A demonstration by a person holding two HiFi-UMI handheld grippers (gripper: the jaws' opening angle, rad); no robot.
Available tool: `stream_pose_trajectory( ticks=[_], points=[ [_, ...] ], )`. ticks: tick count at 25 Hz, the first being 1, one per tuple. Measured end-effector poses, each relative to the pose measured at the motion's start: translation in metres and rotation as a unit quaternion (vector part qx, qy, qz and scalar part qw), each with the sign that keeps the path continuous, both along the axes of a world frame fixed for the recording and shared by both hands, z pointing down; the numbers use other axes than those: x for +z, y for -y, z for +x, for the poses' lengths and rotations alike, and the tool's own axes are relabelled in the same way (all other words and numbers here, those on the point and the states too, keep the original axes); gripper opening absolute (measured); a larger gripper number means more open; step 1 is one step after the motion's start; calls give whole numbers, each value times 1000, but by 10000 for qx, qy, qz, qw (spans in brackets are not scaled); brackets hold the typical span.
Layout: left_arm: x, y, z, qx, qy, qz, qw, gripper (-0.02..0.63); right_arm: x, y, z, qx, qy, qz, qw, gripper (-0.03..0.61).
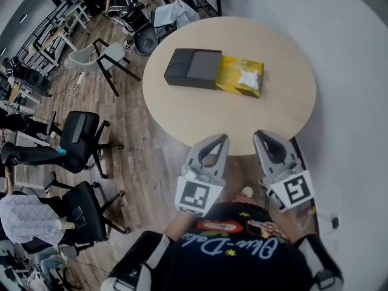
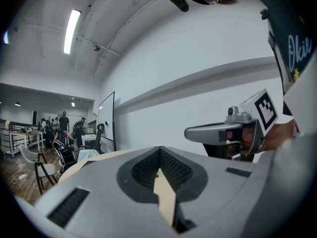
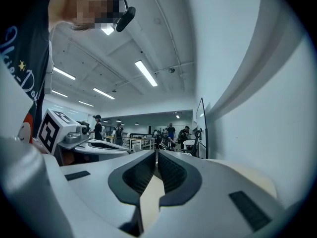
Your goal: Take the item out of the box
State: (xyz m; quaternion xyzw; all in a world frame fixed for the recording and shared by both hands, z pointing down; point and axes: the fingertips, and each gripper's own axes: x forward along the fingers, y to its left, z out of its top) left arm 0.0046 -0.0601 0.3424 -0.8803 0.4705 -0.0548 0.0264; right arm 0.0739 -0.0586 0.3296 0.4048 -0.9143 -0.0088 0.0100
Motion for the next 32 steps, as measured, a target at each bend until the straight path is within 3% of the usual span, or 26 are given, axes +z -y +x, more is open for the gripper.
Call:
stream_pose_trajectory(
  ticks=[15, 23, 32],
  points=[
    [-2, 52, 61, -478, 65, -91, 9988, -11, 0, 54, 66, -474, 191, -7, 9987, -2],
    [6, 78, 58, -662, 31, -220, 9976, -12, 8, 84, 64, -670, 92, -66, 9977, -2],
    [1, 133, 65, -428, -173, -100, 9989, -11, 10, 126, 60, -618, -112, -67, 9980, -2]
  ],
)
